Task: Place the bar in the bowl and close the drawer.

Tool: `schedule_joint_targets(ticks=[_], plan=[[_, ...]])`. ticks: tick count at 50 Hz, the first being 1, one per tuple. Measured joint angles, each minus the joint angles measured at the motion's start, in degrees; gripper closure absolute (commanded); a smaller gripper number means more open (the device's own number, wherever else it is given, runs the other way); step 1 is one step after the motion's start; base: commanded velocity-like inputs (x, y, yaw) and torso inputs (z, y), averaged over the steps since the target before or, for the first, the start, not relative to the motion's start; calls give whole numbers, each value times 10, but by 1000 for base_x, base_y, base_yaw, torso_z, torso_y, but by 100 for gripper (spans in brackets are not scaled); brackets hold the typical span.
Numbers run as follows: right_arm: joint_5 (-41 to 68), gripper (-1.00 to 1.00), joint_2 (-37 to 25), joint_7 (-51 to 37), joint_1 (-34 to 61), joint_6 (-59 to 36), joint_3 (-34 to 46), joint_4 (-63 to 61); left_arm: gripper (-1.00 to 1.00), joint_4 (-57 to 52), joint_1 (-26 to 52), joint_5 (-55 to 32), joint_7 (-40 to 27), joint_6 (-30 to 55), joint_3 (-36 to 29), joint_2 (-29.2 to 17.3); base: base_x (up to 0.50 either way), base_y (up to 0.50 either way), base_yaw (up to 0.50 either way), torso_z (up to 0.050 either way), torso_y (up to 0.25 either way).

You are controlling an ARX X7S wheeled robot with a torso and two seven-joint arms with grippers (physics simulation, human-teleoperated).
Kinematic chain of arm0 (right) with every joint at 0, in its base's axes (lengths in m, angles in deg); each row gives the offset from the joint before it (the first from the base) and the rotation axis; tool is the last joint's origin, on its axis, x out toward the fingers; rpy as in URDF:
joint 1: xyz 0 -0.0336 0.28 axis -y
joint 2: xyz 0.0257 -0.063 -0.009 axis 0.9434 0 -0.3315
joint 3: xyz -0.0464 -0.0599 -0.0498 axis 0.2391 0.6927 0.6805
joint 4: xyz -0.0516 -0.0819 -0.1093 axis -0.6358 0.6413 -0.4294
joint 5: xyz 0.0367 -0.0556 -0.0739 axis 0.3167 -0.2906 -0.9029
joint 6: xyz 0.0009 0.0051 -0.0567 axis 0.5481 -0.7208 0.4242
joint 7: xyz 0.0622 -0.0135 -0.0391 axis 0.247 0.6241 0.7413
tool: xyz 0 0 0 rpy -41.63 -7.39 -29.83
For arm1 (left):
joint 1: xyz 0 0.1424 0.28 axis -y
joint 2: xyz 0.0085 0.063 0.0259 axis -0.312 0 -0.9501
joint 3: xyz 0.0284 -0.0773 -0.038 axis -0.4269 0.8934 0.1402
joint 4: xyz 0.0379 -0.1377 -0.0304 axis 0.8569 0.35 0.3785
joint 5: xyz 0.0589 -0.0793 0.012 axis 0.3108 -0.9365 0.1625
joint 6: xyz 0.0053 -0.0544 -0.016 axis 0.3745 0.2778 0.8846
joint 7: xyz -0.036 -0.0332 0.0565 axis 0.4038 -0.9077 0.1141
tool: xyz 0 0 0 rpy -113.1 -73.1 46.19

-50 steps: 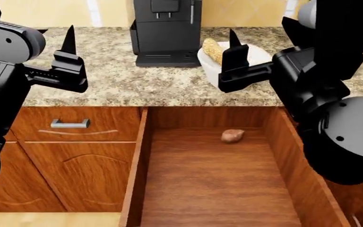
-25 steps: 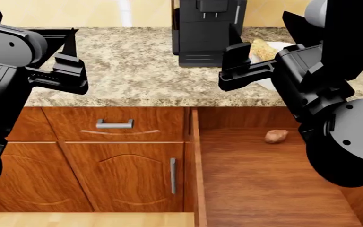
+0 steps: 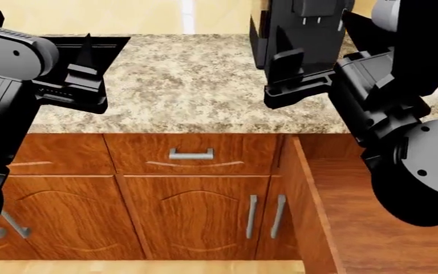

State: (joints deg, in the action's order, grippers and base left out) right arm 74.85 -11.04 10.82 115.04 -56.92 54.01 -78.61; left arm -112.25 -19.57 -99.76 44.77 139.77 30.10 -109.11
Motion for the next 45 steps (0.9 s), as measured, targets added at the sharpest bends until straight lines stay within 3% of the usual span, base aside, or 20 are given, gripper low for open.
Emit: schedule_joint_targets(ticks=[15, 25, 45], plan=[[-5, -100, 3, 2, -5, 3, -2, 1, -100, -1, 3, -1, -2, 0, -2, -1, 330, 321, 0, 0, 0], [-2, -100, 0, -6, -6, 1, -3, 3, -100, -1, 4, -4, -3, 1, -2, -2, 66, 15, 0, 0, 3], [8, -100, -7, -14, -6, 2, -12, 2, -100, 1, 10, -2, -4, -1, -10, 1, 0, 0, -477, 0, 0]])
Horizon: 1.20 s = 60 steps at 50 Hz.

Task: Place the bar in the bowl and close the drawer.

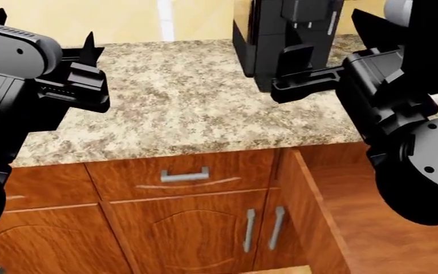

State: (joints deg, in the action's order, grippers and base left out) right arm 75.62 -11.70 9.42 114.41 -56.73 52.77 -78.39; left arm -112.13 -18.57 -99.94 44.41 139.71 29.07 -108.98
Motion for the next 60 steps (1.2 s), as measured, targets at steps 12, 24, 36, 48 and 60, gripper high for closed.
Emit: schedule_joint_targets(ticks=[12, 24, 36, 48, 60], plan=[[-5, -100, -8, -2, -8, 4, -1, -5, -100, -3, -1, -5, -3, -1, 1, -1, 0, 0, -500, 0, 0], [-31, -100, -15, -9, -27, 6, 7, -4, -100, -4, -9, -4, -3, -7, 3, -3, 0, 0, -500, 0, 0], [-56, -100, -25, -21, -41, 5, 14, -9, -100, -5, -17, -2, -3, -14, 5, -5, 0, 0, -500, 0, 0], [-66, -100, -32, -31, -47, 6, 14, -19, -100, -4, -13, -3, -6, -13, 3, -4, 0, 0, -500, 0, 0], [-71, -100, -36, -36, -51, 8, 12, -27, -100, -3, -9, -5, -9, -12, 1, -3, 0, 0, -500, 0, 0]])
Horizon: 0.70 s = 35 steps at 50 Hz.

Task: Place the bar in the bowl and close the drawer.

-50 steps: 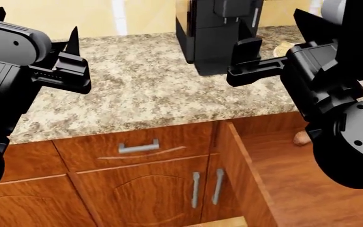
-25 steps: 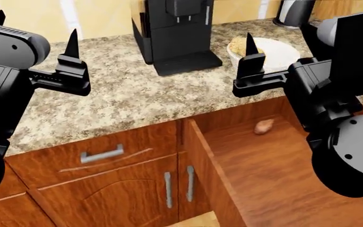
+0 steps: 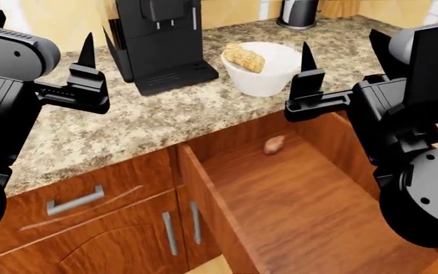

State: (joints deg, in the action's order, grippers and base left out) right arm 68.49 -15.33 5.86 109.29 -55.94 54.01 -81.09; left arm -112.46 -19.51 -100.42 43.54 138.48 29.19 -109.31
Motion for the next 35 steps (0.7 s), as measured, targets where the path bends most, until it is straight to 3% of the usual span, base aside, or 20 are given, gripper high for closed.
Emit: schedule_joint_targets(ticks=[35], plan=[[-11, -100, 8, -2, -17, 5, -1, 0, -100, -3, -16, -1, -3, -10, 5, -8, 0, 0, -500, 0, 0]])
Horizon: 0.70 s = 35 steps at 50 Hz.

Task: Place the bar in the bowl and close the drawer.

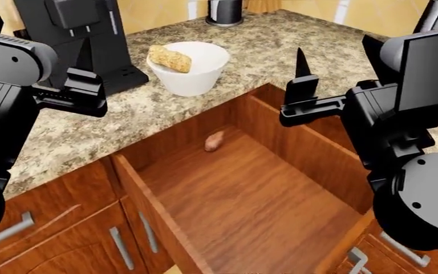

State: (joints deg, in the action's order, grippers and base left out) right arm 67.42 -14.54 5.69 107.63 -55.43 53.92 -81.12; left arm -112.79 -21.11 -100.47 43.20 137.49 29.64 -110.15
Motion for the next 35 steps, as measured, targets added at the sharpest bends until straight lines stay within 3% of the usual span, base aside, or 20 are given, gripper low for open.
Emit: schedule_joint_targets(ticks=[35], plan=[[-1, -100, 5, 3, -4, -4, -5, 3, -100, 5, 5, 2, -2, 0, -7, 0, 0, 0, -500, 0, 0]])
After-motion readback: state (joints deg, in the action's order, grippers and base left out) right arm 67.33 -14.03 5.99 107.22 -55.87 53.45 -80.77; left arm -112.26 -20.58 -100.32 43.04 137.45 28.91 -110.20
